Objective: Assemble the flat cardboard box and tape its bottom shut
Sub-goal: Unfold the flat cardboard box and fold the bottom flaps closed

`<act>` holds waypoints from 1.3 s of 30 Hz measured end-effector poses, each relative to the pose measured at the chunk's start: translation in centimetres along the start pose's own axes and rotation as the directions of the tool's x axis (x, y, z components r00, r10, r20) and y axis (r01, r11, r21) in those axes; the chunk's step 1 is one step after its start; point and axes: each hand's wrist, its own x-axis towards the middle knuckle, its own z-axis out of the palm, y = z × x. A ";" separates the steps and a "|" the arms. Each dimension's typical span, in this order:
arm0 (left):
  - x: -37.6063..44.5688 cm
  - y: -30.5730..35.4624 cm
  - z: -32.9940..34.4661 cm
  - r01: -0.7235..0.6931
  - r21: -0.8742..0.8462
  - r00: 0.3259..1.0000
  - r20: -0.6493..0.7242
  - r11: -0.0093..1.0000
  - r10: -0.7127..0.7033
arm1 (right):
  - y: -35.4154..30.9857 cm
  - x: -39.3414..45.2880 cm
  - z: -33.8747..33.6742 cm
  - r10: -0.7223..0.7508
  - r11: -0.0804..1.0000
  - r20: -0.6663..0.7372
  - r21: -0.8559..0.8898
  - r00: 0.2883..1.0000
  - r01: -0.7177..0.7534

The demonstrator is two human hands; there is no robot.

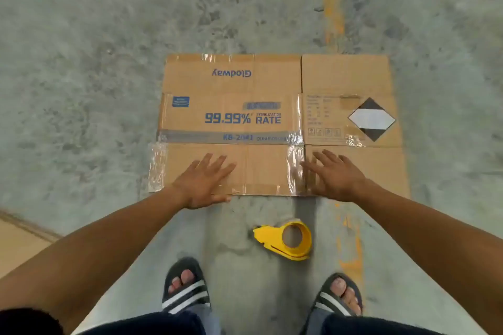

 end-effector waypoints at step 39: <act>-2.7 -6.7 -15.9 -0.422 -0.902 0.180 -0.183 0.092 -0.966 | 4.7 -3.2 -18.5 0.209 0.959 -0.564 0.279 0.799 -0.054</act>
